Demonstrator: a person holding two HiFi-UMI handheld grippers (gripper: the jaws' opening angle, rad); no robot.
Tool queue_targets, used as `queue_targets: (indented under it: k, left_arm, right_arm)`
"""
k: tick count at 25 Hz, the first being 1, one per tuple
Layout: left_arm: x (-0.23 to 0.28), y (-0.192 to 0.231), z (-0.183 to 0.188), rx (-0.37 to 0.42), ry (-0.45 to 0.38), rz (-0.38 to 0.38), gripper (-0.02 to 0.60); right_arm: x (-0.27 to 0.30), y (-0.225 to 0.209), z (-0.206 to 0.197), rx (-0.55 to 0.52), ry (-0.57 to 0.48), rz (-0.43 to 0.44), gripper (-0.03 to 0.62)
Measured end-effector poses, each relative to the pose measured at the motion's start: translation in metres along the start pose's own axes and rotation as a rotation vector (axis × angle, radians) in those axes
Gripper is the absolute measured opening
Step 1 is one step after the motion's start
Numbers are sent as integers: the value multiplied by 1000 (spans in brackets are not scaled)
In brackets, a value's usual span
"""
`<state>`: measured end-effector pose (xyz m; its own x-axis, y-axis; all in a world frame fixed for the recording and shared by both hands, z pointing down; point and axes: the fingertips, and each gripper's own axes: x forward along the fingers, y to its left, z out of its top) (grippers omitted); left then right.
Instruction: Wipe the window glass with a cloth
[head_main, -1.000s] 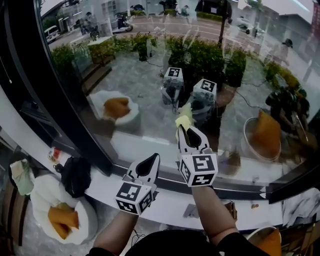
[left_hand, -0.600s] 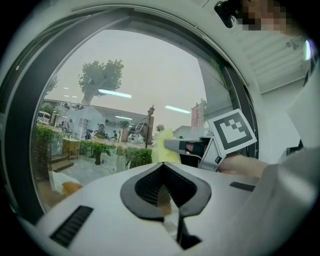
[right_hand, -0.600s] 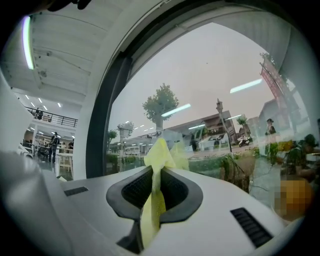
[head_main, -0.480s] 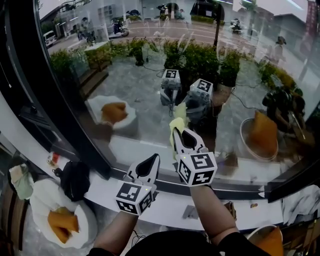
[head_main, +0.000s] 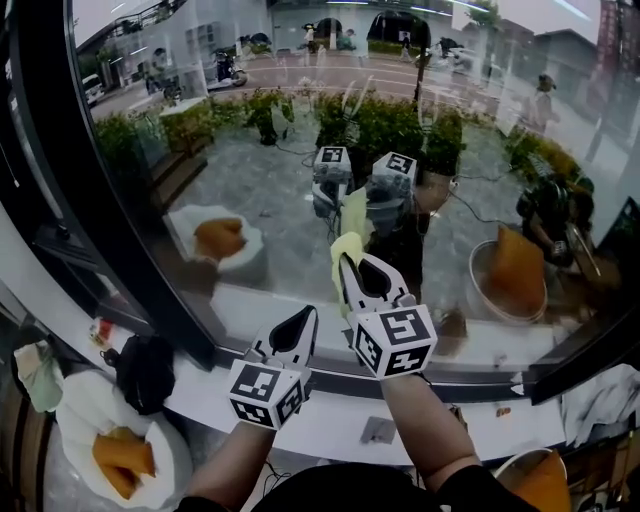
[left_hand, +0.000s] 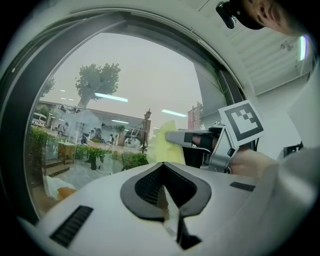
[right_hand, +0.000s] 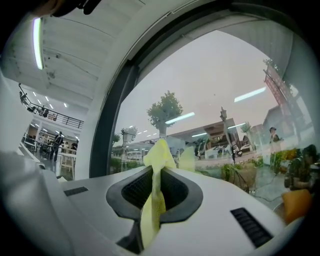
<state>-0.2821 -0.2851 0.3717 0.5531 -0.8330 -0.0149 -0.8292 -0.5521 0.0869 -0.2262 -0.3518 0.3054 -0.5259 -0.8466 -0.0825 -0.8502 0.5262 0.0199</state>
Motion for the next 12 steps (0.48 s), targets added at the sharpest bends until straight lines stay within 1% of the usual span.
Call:
queue_targets:
  k: [4,8,12]
  left_arm:
    - [8,-6,8,5,-17,-33,8]
    - [25,-13,16,-8,-40,-64,8]
    - [39,-27,21,-7,-45,-96,8]
  right_arm:
    - [-3,-9,15,-7,-19,-21,52]
    - [-7,-23,29,-15,-29,-45,52]
    - [-13,-41,41,-23,-40,-73,52]
